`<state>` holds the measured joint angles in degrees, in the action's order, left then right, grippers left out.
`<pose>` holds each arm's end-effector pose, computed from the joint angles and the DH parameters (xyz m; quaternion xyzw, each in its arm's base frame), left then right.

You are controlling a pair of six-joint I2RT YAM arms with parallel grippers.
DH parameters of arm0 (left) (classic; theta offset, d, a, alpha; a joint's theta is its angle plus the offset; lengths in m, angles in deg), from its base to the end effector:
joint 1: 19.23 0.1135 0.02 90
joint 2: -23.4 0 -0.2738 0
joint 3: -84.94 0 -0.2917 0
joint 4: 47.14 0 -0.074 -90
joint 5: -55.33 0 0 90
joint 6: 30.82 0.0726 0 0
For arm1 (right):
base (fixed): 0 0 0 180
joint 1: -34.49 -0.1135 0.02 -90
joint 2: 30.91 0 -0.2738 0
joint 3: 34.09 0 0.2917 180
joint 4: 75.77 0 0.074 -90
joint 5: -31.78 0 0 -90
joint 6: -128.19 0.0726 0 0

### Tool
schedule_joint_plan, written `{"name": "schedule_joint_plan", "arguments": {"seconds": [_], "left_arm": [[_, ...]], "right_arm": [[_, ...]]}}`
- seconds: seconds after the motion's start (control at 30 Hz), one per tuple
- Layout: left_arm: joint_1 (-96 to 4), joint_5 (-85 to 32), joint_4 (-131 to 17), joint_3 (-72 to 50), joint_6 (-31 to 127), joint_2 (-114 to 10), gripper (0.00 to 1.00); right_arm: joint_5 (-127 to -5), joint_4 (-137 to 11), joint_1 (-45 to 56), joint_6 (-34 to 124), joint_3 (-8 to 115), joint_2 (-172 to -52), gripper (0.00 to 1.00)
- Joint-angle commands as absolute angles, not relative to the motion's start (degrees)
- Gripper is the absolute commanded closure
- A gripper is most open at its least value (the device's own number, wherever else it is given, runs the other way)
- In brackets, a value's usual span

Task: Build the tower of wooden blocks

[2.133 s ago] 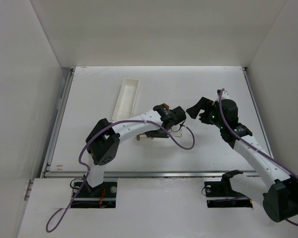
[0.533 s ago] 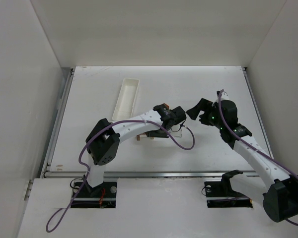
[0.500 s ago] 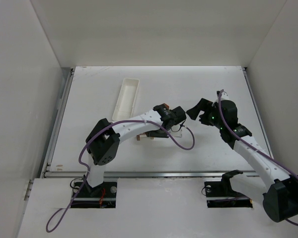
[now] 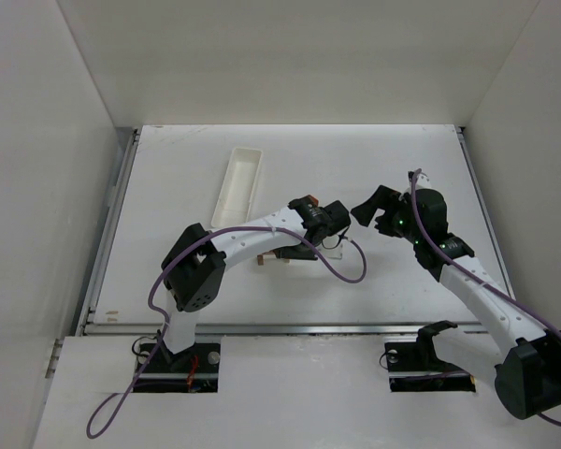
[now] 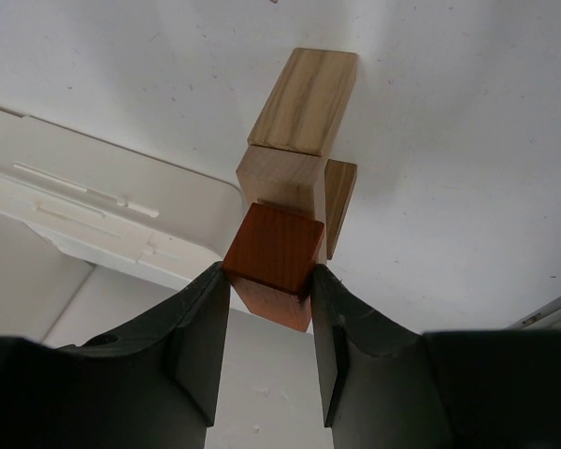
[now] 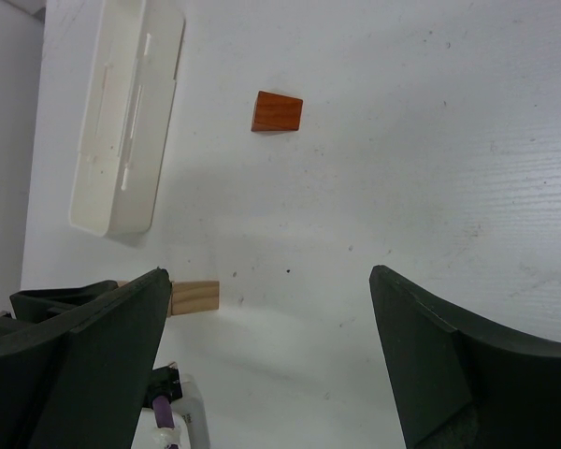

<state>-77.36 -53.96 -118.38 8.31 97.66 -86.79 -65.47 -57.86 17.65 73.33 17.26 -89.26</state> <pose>0.2493 -0.3556 0.1964 0.7206 0.6652 0.1467 0.1295 0.2828 0.0952 0.2495 0.1002 0.8360 0.2832 0.4592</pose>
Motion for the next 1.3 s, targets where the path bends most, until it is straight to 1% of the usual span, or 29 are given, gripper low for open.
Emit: {"name": "schedule_joint_plan", "arguments": {"seconds": [0.0,0.17,0.23,0.3,0.53,0.57,0.73,0.97,1.27], "left_arm": [[-77.68,-54.09,-119.92,8.04,97.94,-86.29,0.82],[-77.68,-54.09,-119.92,8.04,97.94,-86.29,0.71],[-77.68,-54.09,-119.92,8.04,97.94,-86.29,0.71],[-77.68,-54.09,-119.92,8.04,97.94,-86.29,0.67],[-77.68,-54.09,-120.44,8.04,97.94,-85.76,0.64],[-77.68,-54.09,-120.44,8.04,97.94,-85.76,0.61],[-77.68,-54.09,-120.44,8.04,97.94,-85.76,0.57],[-77.68,-54.09,-120.44,8.04,97.94,-85.76,0.57],[-77.68,-54.09,-121.58,10.41,97.94,-84.71,0.53]], "right_arm": [[-64.55,-57.93,18.15,72.56,17.51,-87.95,0.07],[-64.55,-57.93,18.15,72.56,17.51,-87.95,0.07],[-64.55,-57.93,18.15,72.56,17.51,-87.95,0.07],[-64.55,-57.93,18.15,72.56,17.51,-87.95,0.07],[-64.55,-57.93,18.15,72.56,18.03,-87.95,0.07],[-64.55,-57.93,18.15,72.56,18.03,-87.95,0.07],[-64.55,-57.93,18.15,72.56,18.03,-87.43,0.07],[-64.55,-57.40,18.15,72.56,18.03,-87.43,0.07],[-64.55,-57.40,18.15,72.56,18.03,-87.43,0.07]]}}
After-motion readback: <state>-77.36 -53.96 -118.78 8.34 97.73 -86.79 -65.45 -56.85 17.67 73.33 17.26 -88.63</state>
